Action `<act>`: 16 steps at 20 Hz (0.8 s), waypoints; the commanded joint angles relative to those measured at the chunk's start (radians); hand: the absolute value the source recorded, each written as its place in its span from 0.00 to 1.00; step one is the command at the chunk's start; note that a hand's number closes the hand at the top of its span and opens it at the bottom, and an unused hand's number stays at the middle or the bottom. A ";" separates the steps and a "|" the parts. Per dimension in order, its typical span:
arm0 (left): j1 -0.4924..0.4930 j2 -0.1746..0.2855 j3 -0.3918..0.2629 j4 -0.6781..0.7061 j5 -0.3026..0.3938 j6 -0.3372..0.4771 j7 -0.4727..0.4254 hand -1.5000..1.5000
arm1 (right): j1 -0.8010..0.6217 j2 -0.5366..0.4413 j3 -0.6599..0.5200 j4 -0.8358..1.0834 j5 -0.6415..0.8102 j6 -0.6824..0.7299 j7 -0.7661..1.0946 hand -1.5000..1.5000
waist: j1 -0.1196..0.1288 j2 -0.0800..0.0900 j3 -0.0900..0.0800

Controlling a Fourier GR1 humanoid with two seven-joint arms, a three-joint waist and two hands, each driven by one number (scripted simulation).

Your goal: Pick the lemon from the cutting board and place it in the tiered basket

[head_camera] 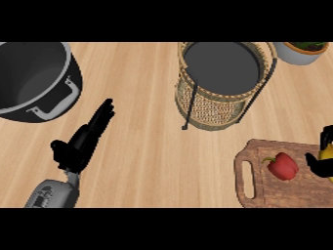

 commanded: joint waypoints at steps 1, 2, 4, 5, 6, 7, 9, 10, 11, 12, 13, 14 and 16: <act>0.014 -0.010 -0.010 0.005 -0.012 0.008 -0.012 0.50 | -0.094 -0.119 -0.091 0.101 -0.136 0.013 -0.332 1.00 | -0.007 -0.001 0.001; 0.009 -0.002 0.010 0.017 -0.001 0.003 -0.022 0.50 | -0.114 -0.089 -0.119 0.131 -0.195 0.000 -0.389 1.00 | -0.013 -0.001 0.001; -0.006 -0.010 0.006 0.035 -0.015 0.013 -0.027 0.50 | -0.172 -0.096 -0.182 0.182 -0.311 0.063 -0.483 1.00 | -0.020 0.001 0.000; 0.022 -0.009 0.004 0.023 -0.005 0.006 -0.022 0.50 | -0.180 -0.080 -0.206 0.195 -0.381 0.107 -0.517 1.00 | -0.020 -0.005 0.000; -0.003 -0.002 0.011 0.024 -0.013 0.011 -0.023 0.50 | -0.219 -0.090 -0.240 0.210 -0.423 0.125 -0.558 1.00 | -0.024 -0.005 -0.001; 0.003 -0.011 -0.006 0.005 -0.022 0.018 -0.009 0.50 | -0.242 -0.102 -0.259 0.246 -0.435 0.125 -0.611 1.00 | -0.022 -0.007 -0.001; 0.035 -0.015 0.001 0.010 -0.018 0.022 -0.026 0.50 | -0.332 -0.141 -0.296 0.276 -0.488 0.195 -0.624 1.00 | -0.021 -0.009 -0.004; -0.004 -0.002 0.022 0.055 -0.009 0.001 -0.023 0.50 | -0.358 -0.141 -0.284 0.311 -0.469 0.181 -0.674 1.00 | -0.029 -0.006 -0.005; -0.008 -0.006 0.022 0.047 -0.013 0.004 -0.028 0.50 | -0.416 -0.158 -0.280 0.339 -0.475 0.220 -0.655 1.00 | -0.029 -0.008 -0.005; 0.002 -0.006 0.015 0.011 -0.026 0.021 0.004 0.50 | -0.460 -0.141 -0.262 0.334 -0.473 0.231 -0.616 1.00 | -0.030 -0.011 -0.005; 0.047 0.013 0.023 0.035 -0.018 -0.017 -0.054 0.50 | -0.488 -0.136 -0.251 0.379 -0.467 0.240 -0.639 1.00 | -0.030 -0.010 -0.006; 0.000 -0.010 0.025 0.027 -0.031 0.019 -0.008 0.50 | -0.483 -0.097 -0.238 0.244 -0.486 0.249 -0.521 1.00 | -0.045 -0.014 -0.006; 0.036 0.013 0.035 0.005 -0.023 -0.007 -0.026 0.50 | -0.596 -0.118 -0.239 0.312 -0.505 0.309 -0.456 1.00 | -0.038 -0.014 -0.007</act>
